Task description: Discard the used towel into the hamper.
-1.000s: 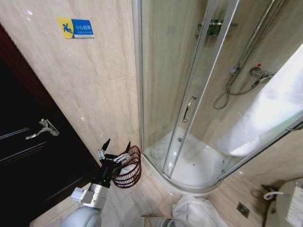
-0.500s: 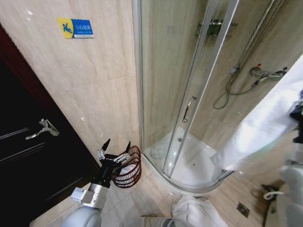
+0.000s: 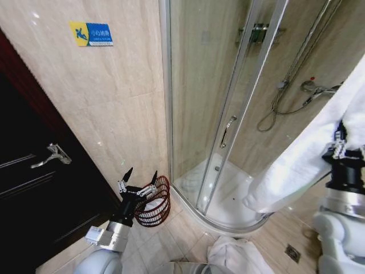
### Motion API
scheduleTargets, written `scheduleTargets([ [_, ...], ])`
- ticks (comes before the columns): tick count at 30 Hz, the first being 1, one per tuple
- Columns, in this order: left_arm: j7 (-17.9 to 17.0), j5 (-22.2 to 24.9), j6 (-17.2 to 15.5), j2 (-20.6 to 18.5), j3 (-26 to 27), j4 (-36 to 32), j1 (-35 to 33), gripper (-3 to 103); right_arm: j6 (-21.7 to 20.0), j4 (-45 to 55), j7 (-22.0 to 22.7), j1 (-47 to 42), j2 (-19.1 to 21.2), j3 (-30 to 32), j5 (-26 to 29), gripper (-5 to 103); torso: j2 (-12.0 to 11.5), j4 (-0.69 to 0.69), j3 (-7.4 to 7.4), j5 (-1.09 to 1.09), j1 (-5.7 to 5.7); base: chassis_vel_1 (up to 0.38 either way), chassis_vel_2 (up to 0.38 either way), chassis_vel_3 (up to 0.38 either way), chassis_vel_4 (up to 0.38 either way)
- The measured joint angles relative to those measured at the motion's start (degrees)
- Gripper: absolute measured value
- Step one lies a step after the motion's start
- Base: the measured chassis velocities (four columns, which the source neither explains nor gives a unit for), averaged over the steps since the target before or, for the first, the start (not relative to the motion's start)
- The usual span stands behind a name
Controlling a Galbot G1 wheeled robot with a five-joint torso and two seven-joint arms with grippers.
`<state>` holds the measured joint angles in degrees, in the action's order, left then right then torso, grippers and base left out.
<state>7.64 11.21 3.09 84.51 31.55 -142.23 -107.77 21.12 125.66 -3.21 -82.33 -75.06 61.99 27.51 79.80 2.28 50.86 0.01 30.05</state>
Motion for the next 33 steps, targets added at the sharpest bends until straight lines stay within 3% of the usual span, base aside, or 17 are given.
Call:
scheduleTargets([
  [18,0.0,0.0,0.0,0.0,0.0,0.0,0.0,100,1.81,1.19,0.97,-0.62,-2.49,-1.48,-0.71,11,0.0,0.01,0.0,-0.06,0.0,0.0,0.0,0.0,0.0],
  [21,0.0,0.0,0.0,0.0,0.0,0.0,0.0,100,-2.56,-6.06,8.06,-0.37,-4.72,-1.91,2.5,11,0.0,0.0,0.0,0.02,0.0,0.0,0.0,0.0,0.0],
  [23,0.0,0.0,0.0,0.0,0.0,0.0,0.0,100,-3.31,-8.49,9.74,-0.49,-5.47,-2.2,3.56,11,0.0,0.0,0.0,0.05,0.0,0.0,0.0,0.0,0.0],
  [25,0.0,0.0,0.0,0.0,0.0,0.0,0.0,100,-2.44,-13.65,10.7,-1.87,-7.5,-2.53,4.16,11,-0.01,0.0,0.0,0.06,0.01,0.0,0.0,0.0,0.0],
  [29,0.0,0.0,0.0,0.0,0.0,0.0,0.0,100,-0.99,-14.52,9.79,-3.83,-9.04,-3.09,4.04,11,0.0,-0.02,0.0,-0.05,0.01,0.0,0.0,0.0,0.0],
  [33,0.0,0.0,0.0,0.0,0.0,0.0,0.0,100,1.11,-13.77,8.95,-5.02,-11.17,-4.73,1.26,11,0.0,0.02,0.0,-0.01,0.0,0.0,0.0,0.0,0.0],
])
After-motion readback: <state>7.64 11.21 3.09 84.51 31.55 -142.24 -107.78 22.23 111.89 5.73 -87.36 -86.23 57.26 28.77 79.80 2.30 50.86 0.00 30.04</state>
